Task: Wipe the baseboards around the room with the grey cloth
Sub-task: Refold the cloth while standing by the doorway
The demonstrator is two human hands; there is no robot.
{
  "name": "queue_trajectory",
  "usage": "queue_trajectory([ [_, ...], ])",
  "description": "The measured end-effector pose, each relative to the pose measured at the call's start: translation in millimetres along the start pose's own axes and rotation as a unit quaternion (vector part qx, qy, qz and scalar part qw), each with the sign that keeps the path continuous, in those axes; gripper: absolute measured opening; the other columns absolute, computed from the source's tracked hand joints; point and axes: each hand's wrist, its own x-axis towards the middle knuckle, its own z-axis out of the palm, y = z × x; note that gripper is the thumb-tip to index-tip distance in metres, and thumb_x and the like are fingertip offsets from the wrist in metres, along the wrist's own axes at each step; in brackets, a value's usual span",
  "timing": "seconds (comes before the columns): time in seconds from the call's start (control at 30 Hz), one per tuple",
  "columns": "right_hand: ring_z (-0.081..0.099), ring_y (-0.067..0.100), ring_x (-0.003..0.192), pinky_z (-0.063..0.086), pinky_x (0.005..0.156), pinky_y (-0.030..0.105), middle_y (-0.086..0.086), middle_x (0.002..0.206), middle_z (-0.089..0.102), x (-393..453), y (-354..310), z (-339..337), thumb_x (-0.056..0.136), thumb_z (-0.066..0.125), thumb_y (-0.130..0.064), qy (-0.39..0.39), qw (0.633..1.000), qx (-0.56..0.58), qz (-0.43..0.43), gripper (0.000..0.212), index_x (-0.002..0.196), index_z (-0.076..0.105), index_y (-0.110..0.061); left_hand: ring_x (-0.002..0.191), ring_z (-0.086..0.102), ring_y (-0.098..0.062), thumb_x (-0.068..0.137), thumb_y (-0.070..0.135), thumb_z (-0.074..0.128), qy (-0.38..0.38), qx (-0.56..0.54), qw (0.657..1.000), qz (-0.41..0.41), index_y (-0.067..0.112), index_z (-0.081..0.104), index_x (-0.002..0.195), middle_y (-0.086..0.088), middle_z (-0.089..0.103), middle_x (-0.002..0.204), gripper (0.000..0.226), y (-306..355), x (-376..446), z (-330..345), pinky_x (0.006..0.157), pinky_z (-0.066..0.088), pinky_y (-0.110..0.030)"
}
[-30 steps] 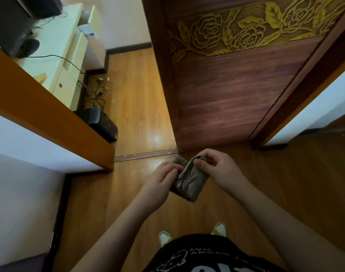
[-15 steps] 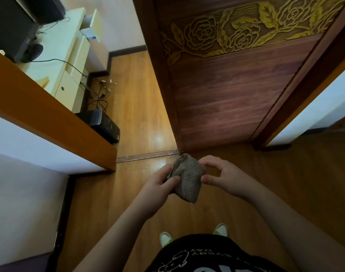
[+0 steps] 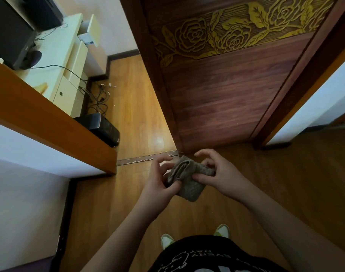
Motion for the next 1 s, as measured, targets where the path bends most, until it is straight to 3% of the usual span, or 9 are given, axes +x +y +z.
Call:
queue_trajectory([
  [0.07,0.062,-0.003,0.096,0.054,0.074,0.017,-0.015,0.105,0.065,2,0,-5,0.084,0.076,-0.03,-0.037,0.999,-0.022,0.007,0.046,0.126,0.057,-0.038,0.109,0.067,-0.015,0.082,0.005,0.072,0.006,0.029,1.0,0.002,0.037,0.049,0.12,0.012,0.065,0.115,0.054,1,4,0,0.082,0.06,-0.036],
  [0.23,0.064,-0.001,0.089,0.053,0.067,0.017,-0.013,0.097,0.066,2,1,-17,0.085,0.073,-0.031,-0.091,0.995,-0.043,0.026,0.019,0.097,0.059,-0.037,0.104,0.067,-0.011,0.072,0.021,0.08,0.051,0.075,0.996,0.01,0.039,0.059,0.106,0.011,0.067,0.107,0.043,4,12,2,0.085,0.06,-0.037],
  [0.33,0.065,0.0,0.095,0.056,0.073,0.022,-0.012,0.105,0.068,-1,1,-22,0.084,0.073,-0.039,-0.142,0.989,-0.02,0.039,0.024,0.104,0.058,-0.041,0.1,0.068,-0.01,0.075,0.017,0.077,0.02,0.097,0.995,0.031,0.04,0.062,0.101,0.013,0.068,0.104,0.038,11,16,3,0.084,0.06,-0.035],
  [0.47,0.067,0.005,0.104,0.059,0.083,0.03,-0.012,0.114,0.069,-5,1,-27,0.079,0.072,-0.055,-0.17,0.984,0.028,0.045,0.048,0.123,0.056,-0.046,0.102,0.067,-0.009,0.081,0.013,0.075,-0.034,0.133,0.99,0.041,0.04,0.061,0.105,0.014,0.067,0.106,0.039,21,23,-1,0.083,0.06,-0.032],
  [0.53,0.068,0.009,0.104,0.059,0.084,0.033,-0.009,0.115,0.07,-6,4,-27,0.086,0.071,-0.043,-0.149,0.987,0.054,0.033,0.045,0.128,0.057,-0.042,0.104,0.067,-0.009,0.081,0.019,0.075,-0.046,0.122,0.991,0.024,0.041,0.058,0.113,0.016,0.066,0.108,0.043,21,25,0,0.083,0.06,-0.031],
  [0.63,0.067,0.01,0.105,0.058,0.084,0.032,-0.009,0.115,0.07,-7,10,-26,0.093,0.067,-0.026,-0.089,0.993,0.082,0.01,0.036,0.127,0.062,-0.037,0.108,0.066,-0.012,0.08,0.036,0.077,-0.077,0.034,0.994,-0.066,0.04,0.052,0.128,0.012,0.064,0.118,0.055,18,27,4,0.087,0.058,-0.032],
  [0.77,0.066,0.007,0.107,0.054,0.082,0.021,-0.01,0.116,0.07,-7,16,-26,0.094,0.065,-0.018,-0.026,0.993,0.116,-0.015,0.034,0.124,0.064,-0.035,0.102,0.069,-0.014,0.079,0.04,0.08,-0.11,0.015,0.982,-0.151,0.031,0.056,0.124,0.008,0.071,0.11,0.052,17,30,9,0.081,0.058,-0.028],
  [0.87,0.064,0.007,0.11,0.053,0.084,0.021,-0.011,0.119,0.069,-7,18,-26,0.095,0.063,-0.019,0.0,0.991,0.131,-0.028,0.035,0.122,0.064,-0.042,0.098,0.07,-0.013,0.082,0.036,0.075,-0.085,0.026,0.989,-0.121,0.037,0.061,0.119,0.011,0.071,0.106,0.039,17,34,16,0.078,0.06,-0.031],
  [1.0,0.062,0.008,0.112,0.058,0.08,0.03,-0.014,0.124,0.065,-4,14,-33,0.097,0.06,-0.023,-0.003,0.99,0.139,-0.026,0.041,0.127,0.058,-0.05,0.092,0.071,-0.018,0.092,0.026,0.066,-0.064,0.013,0.995,-0.07,0.046,0.062,0.113,0.013,0.069,0.106,0.03,23,39,25,0.069,0.058,-0.028],
])
